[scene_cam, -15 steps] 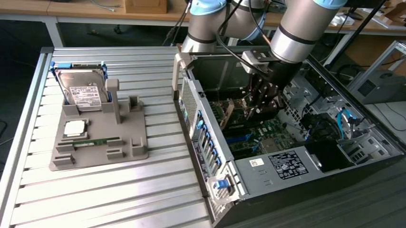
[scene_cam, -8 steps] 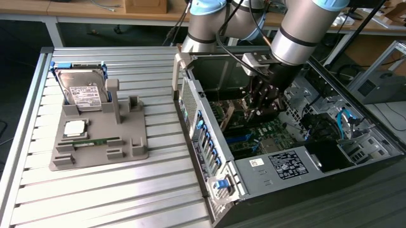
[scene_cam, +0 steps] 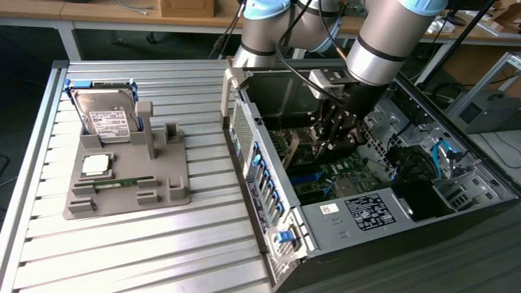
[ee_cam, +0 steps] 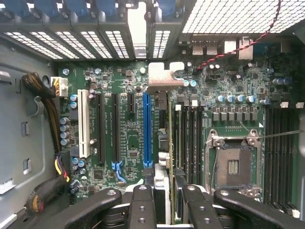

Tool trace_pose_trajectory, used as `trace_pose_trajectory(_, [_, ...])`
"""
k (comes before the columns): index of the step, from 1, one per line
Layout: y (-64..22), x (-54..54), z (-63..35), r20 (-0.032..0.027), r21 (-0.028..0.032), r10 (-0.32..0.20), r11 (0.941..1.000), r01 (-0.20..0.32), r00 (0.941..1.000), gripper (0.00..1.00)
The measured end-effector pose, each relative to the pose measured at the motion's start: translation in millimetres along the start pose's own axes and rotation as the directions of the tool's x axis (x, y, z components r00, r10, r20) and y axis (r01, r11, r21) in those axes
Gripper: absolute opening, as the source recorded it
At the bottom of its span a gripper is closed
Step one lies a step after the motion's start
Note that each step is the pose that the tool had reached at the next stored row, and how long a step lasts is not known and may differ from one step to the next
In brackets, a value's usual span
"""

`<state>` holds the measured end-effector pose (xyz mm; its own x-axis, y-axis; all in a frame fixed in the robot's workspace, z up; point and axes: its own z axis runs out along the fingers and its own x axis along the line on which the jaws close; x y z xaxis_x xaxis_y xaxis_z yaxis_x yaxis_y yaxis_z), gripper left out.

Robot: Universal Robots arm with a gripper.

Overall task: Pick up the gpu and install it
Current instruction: 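Insert the gpu into the slot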

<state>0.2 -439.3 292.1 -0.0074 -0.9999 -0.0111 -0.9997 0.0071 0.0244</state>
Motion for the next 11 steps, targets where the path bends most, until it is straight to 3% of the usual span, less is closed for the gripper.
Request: trace_pose_trajectory(11, [7.4, 12.1, 0.6, 0.0002, 0.0, 0.0, 1.0, 0.0, 1.0, 0.27])
